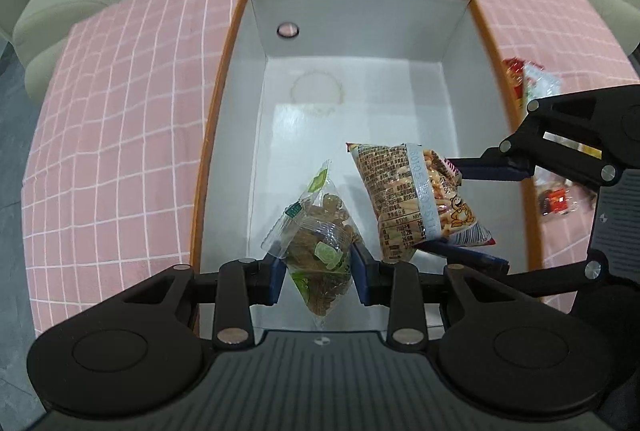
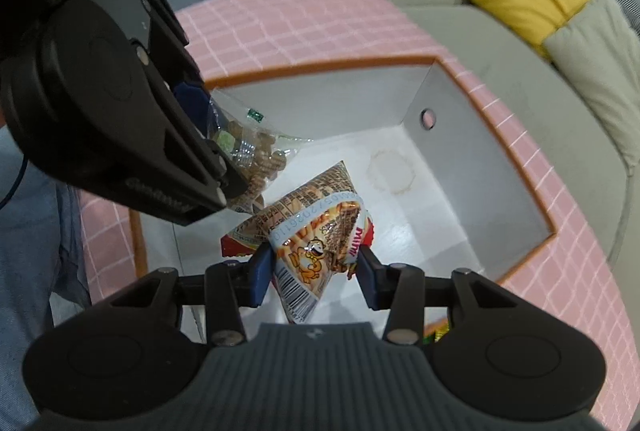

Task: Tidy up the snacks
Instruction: 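Carry both bags into the orange box and open both tools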

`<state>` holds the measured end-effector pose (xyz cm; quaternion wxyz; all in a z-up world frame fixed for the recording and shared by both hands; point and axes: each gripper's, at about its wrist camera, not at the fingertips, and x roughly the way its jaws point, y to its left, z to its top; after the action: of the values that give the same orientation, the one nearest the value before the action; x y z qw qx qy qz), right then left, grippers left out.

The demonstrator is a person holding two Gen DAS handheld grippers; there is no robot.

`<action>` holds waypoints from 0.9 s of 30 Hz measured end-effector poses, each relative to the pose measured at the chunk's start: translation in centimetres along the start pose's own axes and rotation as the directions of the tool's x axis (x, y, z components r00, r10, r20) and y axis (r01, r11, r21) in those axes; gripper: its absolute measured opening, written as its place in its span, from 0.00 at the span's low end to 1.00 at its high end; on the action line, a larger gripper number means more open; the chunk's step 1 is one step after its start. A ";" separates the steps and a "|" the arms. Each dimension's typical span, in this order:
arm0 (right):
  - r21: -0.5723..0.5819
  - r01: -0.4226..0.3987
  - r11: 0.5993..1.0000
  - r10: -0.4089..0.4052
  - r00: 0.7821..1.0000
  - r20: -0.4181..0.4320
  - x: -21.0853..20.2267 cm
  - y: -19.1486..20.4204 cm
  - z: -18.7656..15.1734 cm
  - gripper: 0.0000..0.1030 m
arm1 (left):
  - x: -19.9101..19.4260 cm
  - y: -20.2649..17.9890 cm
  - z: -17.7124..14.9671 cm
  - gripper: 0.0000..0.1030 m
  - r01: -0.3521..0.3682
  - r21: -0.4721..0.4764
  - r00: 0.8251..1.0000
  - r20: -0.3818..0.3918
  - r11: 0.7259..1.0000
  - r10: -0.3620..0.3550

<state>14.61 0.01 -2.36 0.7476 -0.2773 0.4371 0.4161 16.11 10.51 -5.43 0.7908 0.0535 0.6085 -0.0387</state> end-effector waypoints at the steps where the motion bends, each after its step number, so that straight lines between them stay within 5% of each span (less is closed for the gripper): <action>1: 0.001 -0.008 1.000 0.008 1.000 -0.010 0.4 0.0 0.1 0.41 | 0.5 0.1 0.1 0.37 0.002 0.000 1.000 -0.014 1.000 -0.002; 15: 0.009 -0.096 0.995 0.096 0.988 -0.122 5.0 0.3 0.4 0.42 | 4.6 1.1 0.8 0.37 -0.037 -0.013 0.992 -0.123 0.999 0.035; 27: 0.043 -0.105 0.994 0.110 0.983 -0.147 6.2 -0.8 0.1 0.52 | 4.2 0.4 1.3 0.41 -0.071 0.019 0.990 -0.124 0.997 0.073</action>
<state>17.02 2.09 -7.75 0.6941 -0.2703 0.5132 0.4264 18.50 10.74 -9.14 0.7516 0.0836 0.6541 -0.0112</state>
